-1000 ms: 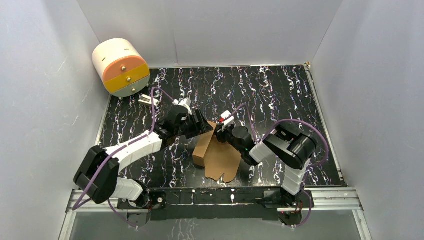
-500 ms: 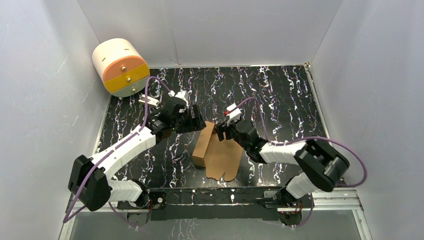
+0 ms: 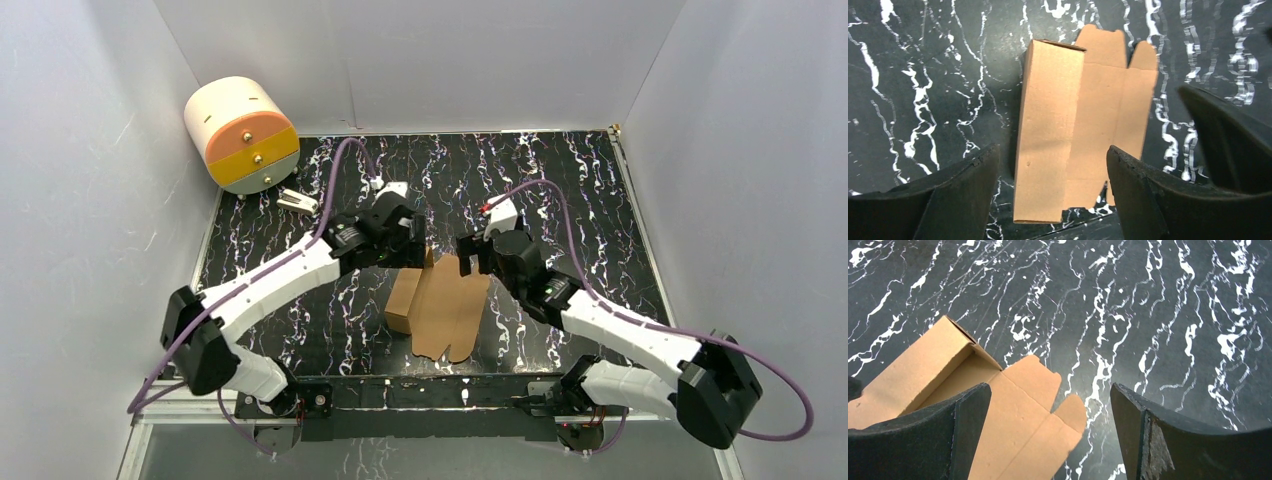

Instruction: Fold the paper box

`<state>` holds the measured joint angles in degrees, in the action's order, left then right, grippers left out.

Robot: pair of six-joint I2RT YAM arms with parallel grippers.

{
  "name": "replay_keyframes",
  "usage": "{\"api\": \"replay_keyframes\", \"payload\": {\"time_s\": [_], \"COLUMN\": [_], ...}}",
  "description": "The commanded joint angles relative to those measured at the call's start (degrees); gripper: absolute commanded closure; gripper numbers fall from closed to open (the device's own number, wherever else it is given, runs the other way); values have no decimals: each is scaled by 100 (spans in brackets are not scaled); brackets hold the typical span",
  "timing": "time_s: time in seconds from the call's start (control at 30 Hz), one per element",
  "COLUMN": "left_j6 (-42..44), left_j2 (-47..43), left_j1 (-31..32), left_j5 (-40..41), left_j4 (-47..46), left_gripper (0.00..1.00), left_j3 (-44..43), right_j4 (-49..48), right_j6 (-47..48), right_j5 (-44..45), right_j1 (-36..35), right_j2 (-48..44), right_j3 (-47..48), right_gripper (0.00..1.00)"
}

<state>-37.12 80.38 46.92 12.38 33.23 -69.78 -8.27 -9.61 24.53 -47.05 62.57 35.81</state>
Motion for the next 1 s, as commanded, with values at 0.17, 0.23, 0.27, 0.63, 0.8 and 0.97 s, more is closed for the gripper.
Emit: {"api": "replay_keyframes", "payload": {"time_s": [0.17, 0.23, 0.27, 0.63, 0.8, 0.97], "left_j6": [50, 18, 6, -29, -5, -59], "left_j2": [1433, 1734, 1862, 2435, 2113, 1656], "left_j1": [837, 903, 932, 935, 743, 328], "left_j5": [2011, 2117, 2201, 2587, 2009, 1151], "left_j4": [1427, 1517, 1543, 1515, 1003, 371], "left_gripper": [21, 19, 19, 29, 41, 50], "left_j3": [-1139, -1320, -1375, -1484, -1012, -377], "right_j4": [1472, 1624, 1688, 1797, 1835, 1913], "right_j6": [-664, -714, -725, -621, -519, -498], "right_j5": [215, 209, 210, 351, 368, 322], "right_j1": [36, 39, 38, 40, 39, 40], "right_j2": [-1180, -1347, -1409, -1562, -1550, -1616], "right_j3": [13, -57, -78, -116, -3, 44], "right_gripper": [1, 2, 1, 1, 1, 1]}}
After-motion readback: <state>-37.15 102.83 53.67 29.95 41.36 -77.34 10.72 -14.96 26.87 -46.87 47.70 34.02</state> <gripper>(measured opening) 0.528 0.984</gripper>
